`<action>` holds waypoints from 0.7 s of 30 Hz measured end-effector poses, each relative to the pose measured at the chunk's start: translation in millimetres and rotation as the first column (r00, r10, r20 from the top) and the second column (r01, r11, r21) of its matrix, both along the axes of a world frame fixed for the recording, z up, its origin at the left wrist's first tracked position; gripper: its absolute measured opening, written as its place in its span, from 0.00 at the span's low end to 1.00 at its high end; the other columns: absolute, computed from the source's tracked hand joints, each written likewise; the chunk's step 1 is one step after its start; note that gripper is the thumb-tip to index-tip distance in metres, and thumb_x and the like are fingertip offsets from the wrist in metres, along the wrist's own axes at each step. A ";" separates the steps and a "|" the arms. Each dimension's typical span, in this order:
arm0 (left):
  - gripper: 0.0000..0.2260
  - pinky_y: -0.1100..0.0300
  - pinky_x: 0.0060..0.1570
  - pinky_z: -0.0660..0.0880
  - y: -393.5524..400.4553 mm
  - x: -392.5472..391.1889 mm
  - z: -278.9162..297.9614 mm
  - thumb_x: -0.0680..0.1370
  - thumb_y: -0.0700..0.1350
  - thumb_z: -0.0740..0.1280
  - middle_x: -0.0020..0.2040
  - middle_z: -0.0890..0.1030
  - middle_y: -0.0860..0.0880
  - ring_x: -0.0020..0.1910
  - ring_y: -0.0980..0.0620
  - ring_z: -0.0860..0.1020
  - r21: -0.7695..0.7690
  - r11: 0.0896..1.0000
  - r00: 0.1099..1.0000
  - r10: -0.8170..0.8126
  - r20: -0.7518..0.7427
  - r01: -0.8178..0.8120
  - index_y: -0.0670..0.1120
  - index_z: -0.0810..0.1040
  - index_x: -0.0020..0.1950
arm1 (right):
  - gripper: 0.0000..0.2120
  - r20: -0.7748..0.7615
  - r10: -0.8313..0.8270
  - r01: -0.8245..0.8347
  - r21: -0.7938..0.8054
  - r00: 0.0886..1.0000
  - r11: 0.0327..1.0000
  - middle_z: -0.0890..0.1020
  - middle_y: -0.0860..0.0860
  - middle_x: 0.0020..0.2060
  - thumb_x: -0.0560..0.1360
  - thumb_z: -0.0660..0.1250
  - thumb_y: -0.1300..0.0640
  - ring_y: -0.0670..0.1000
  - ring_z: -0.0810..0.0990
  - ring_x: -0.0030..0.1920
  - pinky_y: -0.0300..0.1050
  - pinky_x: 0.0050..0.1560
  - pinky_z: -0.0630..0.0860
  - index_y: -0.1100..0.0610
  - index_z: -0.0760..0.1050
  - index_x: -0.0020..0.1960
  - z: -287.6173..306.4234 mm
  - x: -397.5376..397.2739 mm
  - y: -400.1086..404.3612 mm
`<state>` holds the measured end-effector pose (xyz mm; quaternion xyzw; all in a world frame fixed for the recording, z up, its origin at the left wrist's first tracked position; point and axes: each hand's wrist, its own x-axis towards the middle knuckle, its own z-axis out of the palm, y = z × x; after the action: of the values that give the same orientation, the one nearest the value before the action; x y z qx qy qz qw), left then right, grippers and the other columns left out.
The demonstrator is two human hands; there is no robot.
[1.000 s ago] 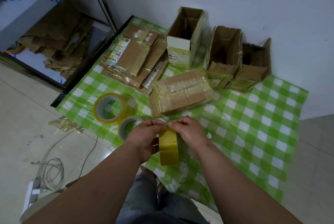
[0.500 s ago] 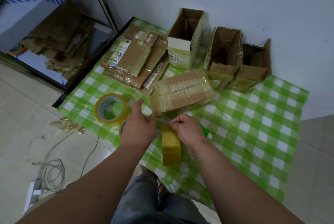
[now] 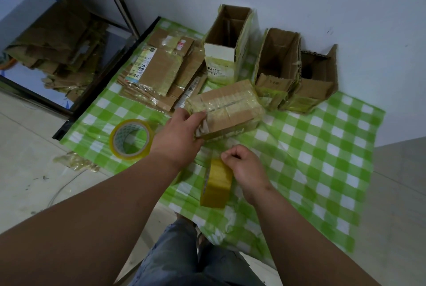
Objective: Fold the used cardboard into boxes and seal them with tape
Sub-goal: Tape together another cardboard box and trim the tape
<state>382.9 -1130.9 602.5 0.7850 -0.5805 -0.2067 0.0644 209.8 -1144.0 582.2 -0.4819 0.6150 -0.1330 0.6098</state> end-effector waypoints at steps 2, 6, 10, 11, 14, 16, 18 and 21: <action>0.29 0.50 0.49 0.76 -2.6 -0.2 -0.8 0.75 0.53 0.72 0.64 0.67 0.48 0.60 0.44 0.74 0.000 1.000 1.000 -0.005 0.004 0.005 0.59 0.65 0.74 | 0.09 0.016 -0.007 0.007 -0.014 1.000 1.000 0.79 0.48 0.38 0.78 0.68 0.56 0.48 0.76 0.40 0.44 0.43 0.71 0.51 0.75 0.39 -0.7 -1.8 -1.1; 0.29 0.47 0.51 0.78 -6.2 -0.1 -5.1 0.75 0.51 0.73 0.62 0.68 0.46 0.58 0.43 0.75 -0.018 1.000 0.999 -0.003 -0.035 0.002 0.56 0.67 0.73 | 0.10 0.012 -0.009 0.010 -0.082 1.000 0.997 0.81 0.51 0.42 0.79 0.67 0.55 0.49 0.76 0.40 0.43 0.39 0.70 0.52 0.74 0.39 4.4 -2.4 -11.1; 0.29 0.52 0.53 0.76 -4.3 6.0 -12.6 0.74 0.47 0.75 0.60 0.70 0.45 0.50 0.46 0.76 -0.072 0.997 0.983 0.003 -0.182 -0.017 0.54 0.71 0.73 | 0.11 0.084 -0.108 0.114 -0.068 0.991 0.991 0.84 0.48 0.50 0.79 0.67 0.58 0.53 0.80 0.50 0.53 0.55 0.76 0.53 0.73 0.38 10.4 -8.7 -30.0; 0.29 0.56 0.52 0.75 -3.9 9.4 -12.7 0.74 0.48 0.75 0.59 0.71 0.46 0.47 0.49 0.74 -0.077 0.997 0.977 -0.005 -0.212 -0.012 0.54 0.71 0.73 | 0.11 0.107 -0.140 0.147 -0.059 0.984 0.987 0.84 0.48 0.49 0.79 0.67 0.58 0.51 0.80 0.50 0.55 0.57 0.76 0.53 0.73 0.38 11.9 -10.2 -35.1; 0.31 0.63 0.51 0.67 -4.8 22.2 -11.2 0.73 0.48 0.76 0.56 0.71 0.50 0.49 0.55 0.70 -0.063 0.996 0.972 -0.071 -0.222 0.058 0.56 0.69 0.74 | 0.11 0.119 -0.171 0.182 -0.083 0.978 0.980 0.84 0.58 0.48 0.78 0.68 0.57 0.53 0.79 0.47 0.61 0.57 0.76 0.52 0.74 0.37 12.8 -12.1 -45.7; 0.32 0.62 0.52 0.67 -7.1 29.0 -9.2 0.72 0.47 0.76 0.55 0.69 0.51 0.52 0.53 0.70 -0.056 0.992 0.974 -0.119 -0.194 0.111 0.57 0.69 0.74 | 0.11 0.100 -0.168 0.178 -0.110 0.981 0.978 0.82 0.58 0.45 0.77 0.68 0.54 0.54 0.78 0.45 0.61 0.56 0.76 0.48 0.76 0.36 12.8 -10.5 -48.4; 0.32 0.56 0.55 0.71 -9.6 32.3 -6.8 0.70 0.47 0.78 0.56 0.69 0.48 0.56 0.48 0.70 -0.084 0.983 0.977 -0.175 -0.120 0.166 0.56 0.71 0.72 | 0.12 0.085 -0.164 0.175 -0.138 0.983 0.975 0.79 0.53 0.44 0.77 0.68 0.55 0.53 0.77 0.45 0.57 0.54 0.76 0.46 0.76 0.35 12.8 -7.4 -48.3; 0.31 0.50 0.60 0.73 -12.4 33.8 -4.8 0.69 0.48 0.78 0.65 0.67 0.45 0.61 0.45 0.69 -0.093 0.968 0.972 -0.235 -0.025 0.232 0.56 0.74 0.71 | 0.10 0.043 -0.162 0.167 -0.202 0.986 0.965 0.72 0.52 0.57 0.78 0.68 0.57 0.46 0.75 0.47 0.45 0.55 0.73 0.50 0.75 0.37 12.1 -6.2 -47.3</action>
<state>416.7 -1143.3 597.7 0.7036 -0.6763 -0.2007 0.0853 203.6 -1191.3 594.3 -0.4879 0.6278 -0.2521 0.5517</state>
